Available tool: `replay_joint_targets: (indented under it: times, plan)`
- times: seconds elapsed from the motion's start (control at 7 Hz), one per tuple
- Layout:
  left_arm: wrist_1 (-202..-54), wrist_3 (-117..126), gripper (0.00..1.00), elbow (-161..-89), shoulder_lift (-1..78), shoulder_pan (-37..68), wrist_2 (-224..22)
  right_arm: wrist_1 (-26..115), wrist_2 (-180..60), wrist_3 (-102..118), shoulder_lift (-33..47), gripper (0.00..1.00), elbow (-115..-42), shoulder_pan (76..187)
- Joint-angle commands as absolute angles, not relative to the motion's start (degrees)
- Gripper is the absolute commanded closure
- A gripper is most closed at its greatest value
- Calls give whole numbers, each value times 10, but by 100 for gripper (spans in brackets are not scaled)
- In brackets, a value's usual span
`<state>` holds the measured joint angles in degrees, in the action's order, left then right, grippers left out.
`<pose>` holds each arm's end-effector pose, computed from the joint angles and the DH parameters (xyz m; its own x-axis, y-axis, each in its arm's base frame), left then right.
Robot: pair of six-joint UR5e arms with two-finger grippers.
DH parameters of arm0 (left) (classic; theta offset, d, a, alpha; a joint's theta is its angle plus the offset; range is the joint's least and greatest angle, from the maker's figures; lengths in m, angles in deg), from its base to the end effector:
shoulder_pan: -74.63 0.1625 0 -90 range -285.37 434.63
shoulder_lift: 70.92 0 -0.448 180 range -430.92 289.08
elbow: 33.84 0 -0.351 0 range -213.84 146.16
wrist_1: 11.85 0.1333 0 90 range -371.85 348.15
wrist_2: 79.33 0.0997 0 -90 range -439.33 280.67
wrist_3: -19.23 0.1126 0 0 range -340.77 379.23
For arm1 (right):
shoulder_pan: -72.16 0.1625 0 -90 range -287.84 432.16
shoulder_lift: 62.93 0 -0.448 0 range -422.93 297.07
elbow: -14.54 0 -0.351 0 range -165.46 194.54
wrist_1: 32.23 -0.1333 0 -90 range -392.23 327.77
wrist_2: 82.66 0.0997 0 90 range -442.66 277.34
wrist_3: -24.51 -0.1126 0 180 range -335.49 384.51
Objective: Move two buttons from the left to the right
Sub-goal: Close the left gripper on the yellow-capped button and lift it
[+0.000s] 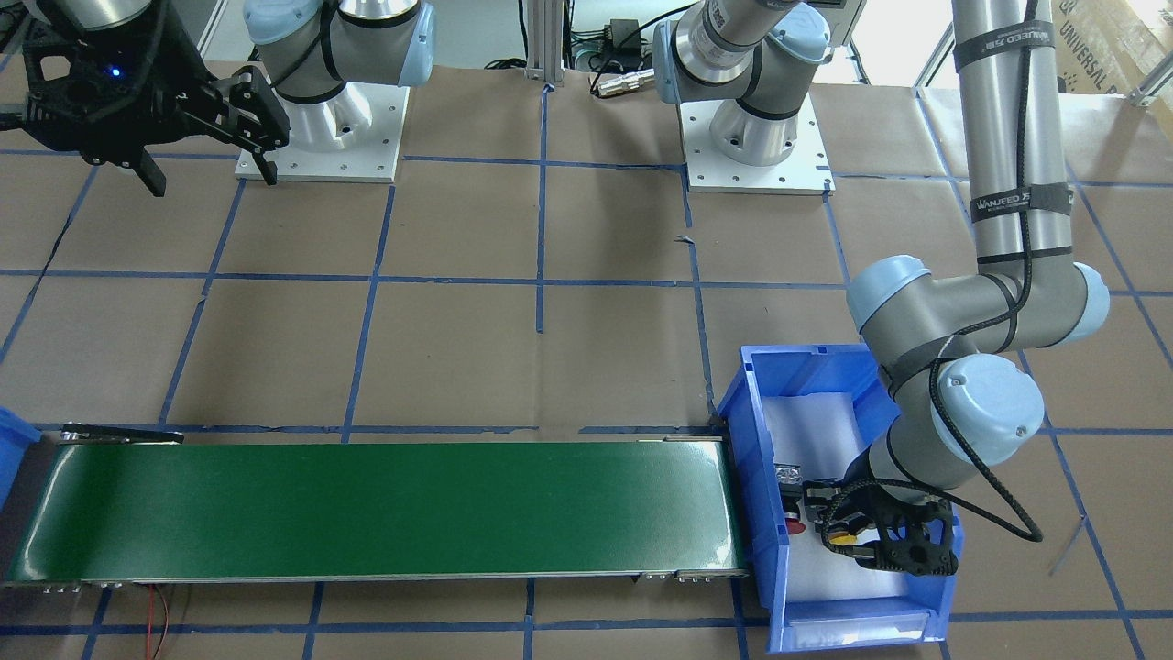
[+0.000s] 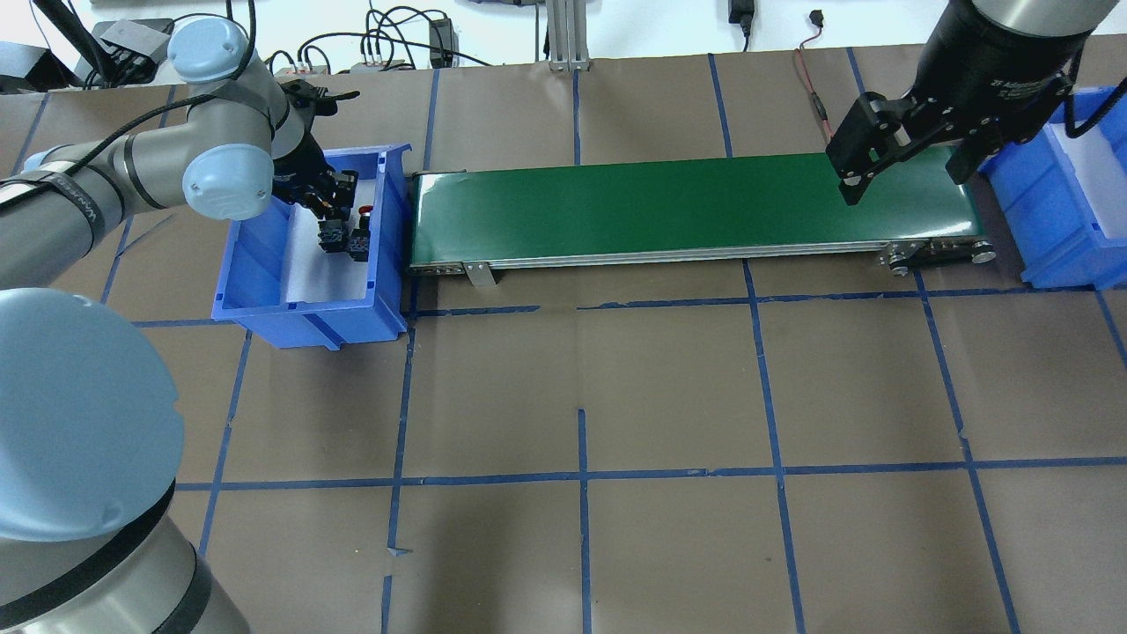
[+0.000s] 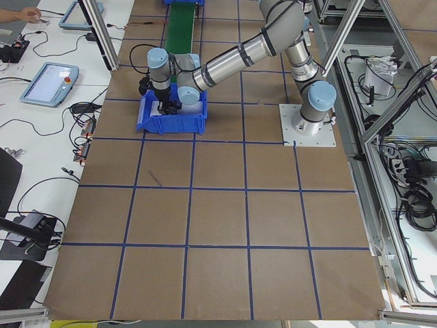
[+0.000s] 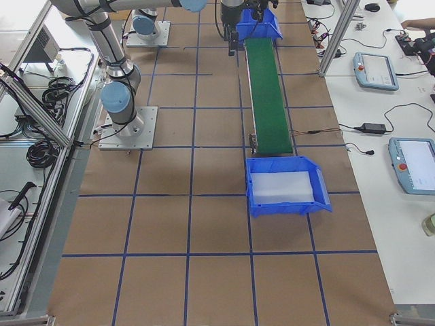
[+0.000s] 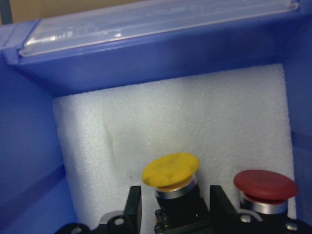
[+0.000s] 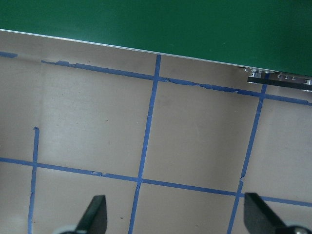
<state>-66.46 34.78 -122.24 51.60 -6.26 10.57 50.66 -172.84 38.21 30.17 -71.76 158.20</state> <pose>-0.0289 -0.6631 0.2554 -0.9936 0.1115 -0.0192 0.1126 0.9908 -0.0756 0.1034 -0.4316 0.5383 -0.9856 -0.1692 0.0018 -0.1692 0.9856 0.0060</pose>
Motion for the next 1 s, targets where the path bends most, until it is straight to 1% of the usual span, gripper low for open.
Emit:
replay_joint_targets:
  times: [0.0, 0.43, 0.71, 0.86]
  plan:
    - [-674, 346, 68, -1197, 498, -67, 108, 507, -1728, 384, 301, 0, -717, 1582]
    - [-719, 345, 68, -1196, 436, -83, 114, 507, -1729, 385, 301, 0, -717, 1582]
    - [-779, 319, 68, -1188, 390, -103, 113, 507, -1729, 384, 302, 0, -717, 1582]
    - [-783, 270, 68, -1177, 389, -131, 114, 506, -1729, 384, 302, 0, -717, 1582]
